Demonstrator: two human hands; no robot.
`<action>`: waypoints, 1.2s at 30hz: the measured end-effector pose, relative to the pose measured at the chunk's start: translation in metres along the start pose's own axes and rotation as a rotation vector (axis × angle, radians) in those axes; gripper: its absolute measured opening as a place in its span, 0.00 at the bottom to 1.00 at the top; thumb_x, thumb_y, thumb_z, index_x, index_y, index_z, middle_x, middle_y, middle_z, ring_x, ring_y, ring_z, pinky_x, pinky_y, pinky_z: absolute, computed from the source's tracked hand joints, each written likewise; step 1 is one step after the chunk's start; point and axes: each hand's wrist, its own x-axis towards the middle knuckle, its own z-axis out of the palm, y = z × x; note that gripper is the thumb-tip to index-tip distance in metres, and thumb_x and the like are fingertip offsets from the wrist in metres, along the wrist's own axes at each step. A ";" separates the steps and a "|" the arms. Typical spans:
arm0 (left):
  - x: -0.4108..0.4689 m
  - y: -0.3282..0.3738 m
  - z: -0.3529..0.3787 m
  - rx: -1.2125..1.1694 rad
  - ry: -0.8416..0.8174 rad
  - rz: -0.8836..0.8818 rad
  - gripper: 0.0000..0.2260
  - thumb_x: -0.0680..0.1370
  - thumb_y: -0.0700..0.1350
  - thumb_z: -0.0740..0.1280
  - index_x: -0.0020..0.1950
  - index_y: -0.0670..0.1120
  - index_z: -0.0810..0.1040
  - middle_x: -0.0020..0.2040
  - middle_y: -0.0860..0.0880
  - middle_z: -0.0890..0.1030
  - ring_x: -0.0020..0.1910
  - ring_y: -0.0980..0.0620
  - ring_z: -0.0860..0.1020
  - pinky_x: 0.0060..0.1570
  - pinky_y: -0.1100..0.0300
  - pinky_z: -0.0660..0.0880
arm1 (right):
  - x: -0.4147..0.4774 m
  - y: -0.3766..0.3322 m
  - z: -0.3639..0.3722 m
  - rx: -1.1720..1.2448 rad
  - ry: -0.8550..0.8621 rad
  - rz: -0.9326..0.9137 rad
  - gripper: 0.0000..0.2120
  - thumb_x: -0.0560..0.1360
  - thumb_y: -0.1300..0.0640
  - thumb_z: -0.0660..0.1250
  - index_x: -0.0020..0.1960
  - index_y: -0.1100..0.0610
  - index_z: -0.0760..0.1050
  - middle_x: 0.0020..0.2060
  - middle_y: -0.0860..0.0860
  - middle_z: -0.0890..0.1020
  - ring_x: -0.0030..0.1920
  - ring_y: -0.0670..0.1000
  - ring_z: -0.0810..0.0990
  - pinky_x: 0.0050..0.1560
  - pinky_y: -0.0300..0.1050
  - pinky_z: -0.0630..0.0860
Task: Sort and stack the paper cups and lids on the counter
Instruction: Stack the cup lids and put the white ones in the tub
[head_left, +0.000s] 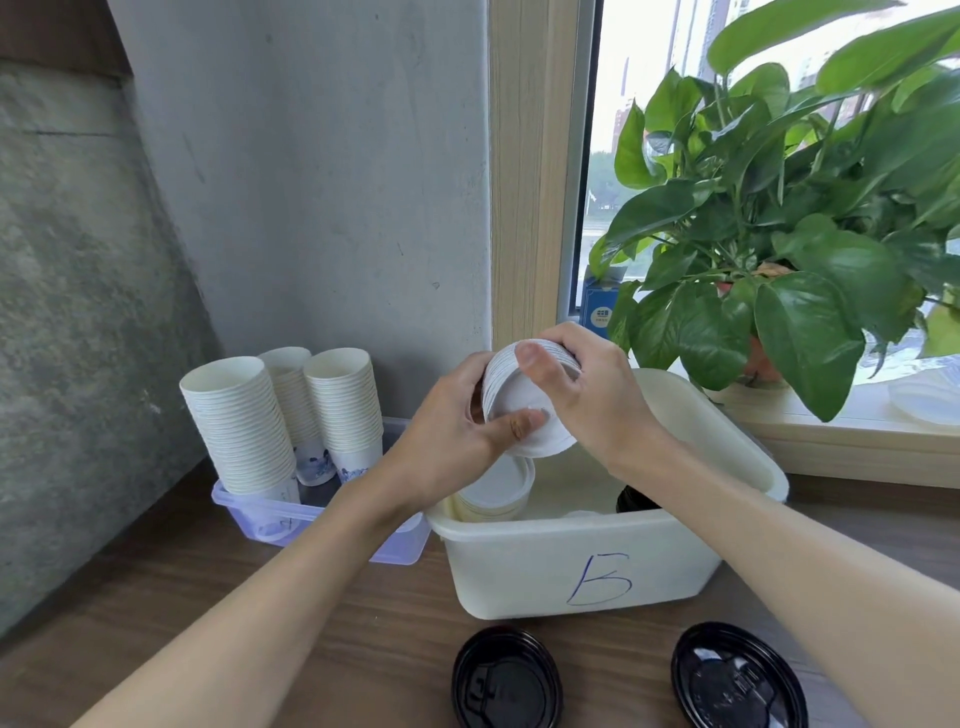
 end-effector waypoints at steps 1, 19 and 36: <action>0.001 0.000 0.000 0.003 -0.003 0.003 0.19 0.78 0.42 0.74 0.67 0.45 0.75 0.57 0.48 0.83 0.56 0.50 0.82 0.59 0.46 0.78 | 0.000 0.001 -0.003 0.010 -0.032 -0.003 0.24 0.67 0.31 0.62 0.48 0.50 0.77 0.41 0.46 0.80 0.42 0.42 0.77 0.41 0.30 0.71; 0.001 -0.007 0.001 0.015 0.009 0.037 0.20 0.76 0.44 0.76 0.66 0.45 0.78 0.54 0.50 0.85 0.53 0.53 0.83 0.53 0.58 0.80 | -0.002 0.005 -0.005 -0.111 -0.046 -0.108 0.23 0.68 0.35 0.65 0.50 0.51 0.80 0.41 0.43 0.78 0.44 0.42 0.77 0.44 0.31 0.71; -0.001 -0.001 0.000 0.053 -0.037 0.041 0.24 0.76 0.43 0.76 0.71 0.47 0.74 0.59 0.51 0.83 0.58 0.52 0.82 0.59 0.56 0.78 | -0.004 0.009 -0.003 -0.109 0.080 -0.184 0.24 0.70 0.35 0.60 0.43 0.57 0.76 0.37 0.50 0.77 0.38 0.44 0.74 0.39 0.31 0.68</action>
